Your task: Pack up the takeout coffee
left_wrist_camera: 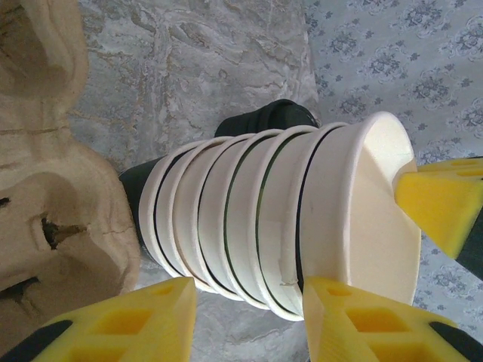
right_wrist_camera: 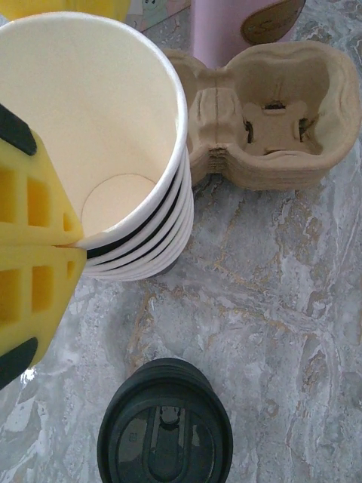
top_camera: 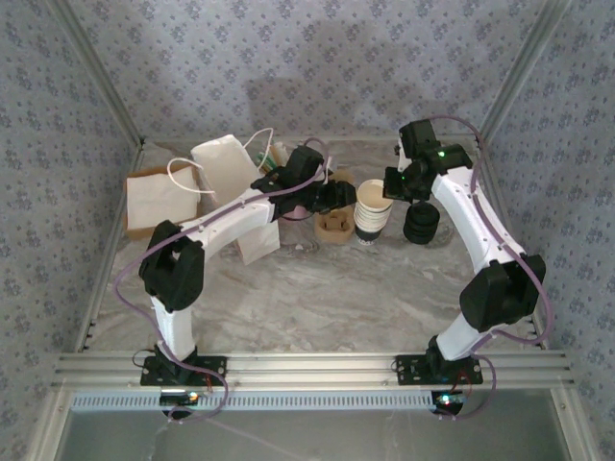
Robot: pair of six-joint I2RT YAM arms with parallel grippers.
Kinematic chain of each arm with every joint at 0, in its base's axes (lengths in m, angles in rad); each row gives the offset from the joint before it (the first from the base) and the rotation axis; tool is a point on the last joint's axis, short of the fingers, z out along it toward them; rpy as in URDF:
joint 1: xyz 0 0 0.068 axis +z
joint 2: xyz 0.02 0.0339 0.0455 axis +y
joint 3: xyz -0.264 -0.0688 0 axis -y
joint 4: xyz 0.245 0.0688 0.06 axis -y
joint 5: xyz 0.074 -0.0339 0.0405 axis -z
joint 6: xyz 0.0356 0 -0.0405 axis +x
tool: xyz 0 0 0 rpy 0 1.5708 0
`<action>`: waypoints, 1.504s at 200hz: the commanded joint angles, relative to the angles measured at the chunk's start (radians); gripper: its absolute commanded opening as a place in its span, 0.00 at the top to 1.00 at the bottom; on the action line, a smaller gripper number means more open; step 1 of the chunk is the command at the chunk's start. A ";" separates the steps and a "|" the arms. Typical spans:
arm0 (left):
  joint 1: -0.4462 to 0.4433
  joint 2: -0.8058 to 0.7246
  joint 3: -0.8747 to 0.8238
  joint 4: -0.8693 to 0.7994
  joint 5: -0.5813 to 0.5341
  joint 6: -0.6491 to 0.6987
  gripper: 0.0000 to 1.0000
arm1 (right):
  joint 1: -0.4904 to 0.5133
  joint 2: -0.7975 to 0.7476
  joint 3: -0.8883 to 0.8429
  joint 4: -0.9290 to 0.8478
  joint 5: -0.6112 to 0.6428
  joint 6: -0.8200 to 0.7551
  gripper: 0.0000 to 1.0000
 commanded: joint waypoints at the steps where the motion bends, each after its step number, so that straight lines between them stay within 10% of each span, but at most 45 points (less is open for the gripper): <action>1: 0.004 0.013 -0.005 0.040 0.025 -0.010 0.58 | -0.004 -0.014 0.023 0.000 -0.040 0.021 1.00; 301: 0.009 -0.060 -0.058 0.069 0.020 -0.005 0.54 | -0.025 -0.117 0.180 -0.109 -0.011 0.040 1.00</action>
